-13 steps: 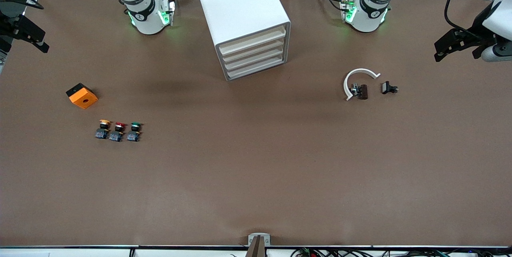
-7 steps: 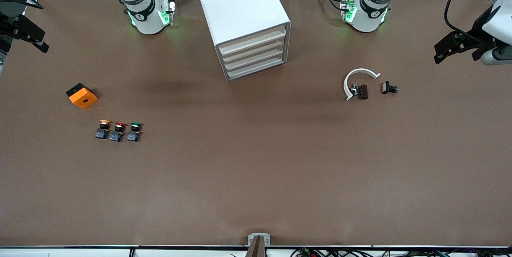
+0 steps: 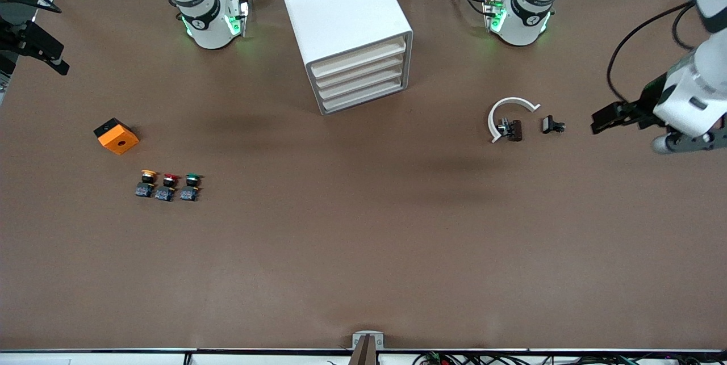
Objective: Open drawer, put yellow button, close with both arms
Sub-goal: 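Move the left gripper toward the white drawer cabinet's top drawer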
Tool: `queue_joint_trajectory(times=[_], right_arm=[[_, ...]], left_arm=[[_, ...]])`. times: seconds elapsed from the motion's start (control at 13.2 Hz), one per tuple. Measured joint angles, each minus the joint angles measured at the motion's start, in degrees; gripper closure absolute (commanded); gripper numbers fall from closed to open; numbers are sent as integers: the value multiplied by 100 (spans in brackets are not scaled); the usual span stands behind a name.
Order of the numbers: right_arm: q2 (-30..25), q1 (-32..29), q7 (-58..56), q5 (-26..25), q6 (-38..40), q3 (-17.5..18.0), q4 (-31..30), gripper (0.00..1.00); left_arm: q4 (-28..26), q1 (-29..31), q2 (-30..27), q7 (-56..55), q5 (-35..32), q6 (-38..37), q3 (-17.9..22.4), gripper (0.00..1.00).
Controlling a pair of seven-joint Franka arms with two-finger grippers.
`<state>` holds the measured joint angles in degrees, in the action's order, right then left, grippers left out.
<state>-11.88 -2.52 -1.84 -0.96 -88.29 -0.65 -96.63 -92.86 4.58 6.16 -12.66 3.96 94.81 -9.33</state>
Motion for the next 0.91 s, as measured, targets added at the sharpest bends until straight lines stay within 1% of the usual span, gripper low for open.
queue_joint_trajectory(times=[0.08,0.23,0.38,0.68,0.91], right_arm=[[2,0,0,0,0,0,0,0],[16,0,0,0,7,0,0,0],[42,0,0,0,44,0,-1,0],[98,-1,0,0,70,-7,0,0],[155,-2,0,-3,288,-10,2,0]], left_arm=[[3,-19,184,-199,203,91,-1,0],[16,-92,509,-814,369,164,-5,0],[42,-326,785,-1806,402,230,-11,0],[90,-1159,1329,-4026,408,531,-37,0],[384,-1841,1829,-6242,515,641,-47,0]])
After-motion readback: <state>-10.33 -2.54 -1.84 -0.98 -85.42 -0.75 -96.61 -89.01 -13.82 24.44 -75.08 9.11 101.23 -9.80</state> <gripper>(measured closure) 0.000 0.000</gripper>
